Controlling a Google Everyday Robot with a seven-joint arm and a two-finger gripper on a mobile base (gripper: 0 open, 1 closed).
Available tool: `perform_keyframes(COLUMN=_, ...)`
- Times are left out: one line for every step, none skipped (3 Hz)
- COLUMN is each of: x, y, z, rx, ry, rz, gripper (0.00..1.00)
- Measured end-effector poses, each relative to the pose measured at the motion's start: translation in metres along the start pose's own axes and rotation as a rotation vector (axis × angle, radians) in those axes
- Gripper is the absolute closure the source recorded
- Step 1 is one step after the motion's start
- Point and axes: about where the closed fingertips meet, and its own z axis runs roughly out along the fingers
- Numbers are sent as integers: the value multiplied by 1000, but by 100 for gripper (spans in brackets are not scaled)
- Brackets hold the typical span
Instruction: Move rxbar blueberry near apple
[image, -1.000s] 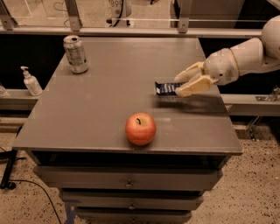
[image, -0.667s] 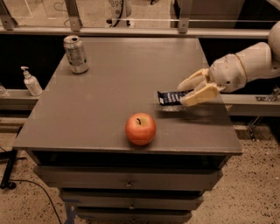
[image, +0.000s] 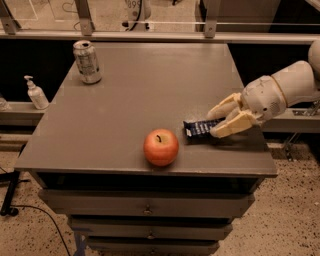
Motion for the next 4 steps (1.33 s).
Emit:
perform_keyframes(x=6, y=8, z=5, rx=-24, ry=27, rz=5, gripper=59)
perform_keyframes(x=8, y=15, z=8, rx=-54, ry=47, rz=-1, gripper=35)
perform_keyframes(x=6, y=18, z=9, rx=-74, ry=60, rz=-11, gripper=13)
perform_keyframes(x=2, y=17, z=6, rx=-84, ry=71, rz=-25, gripper=0)
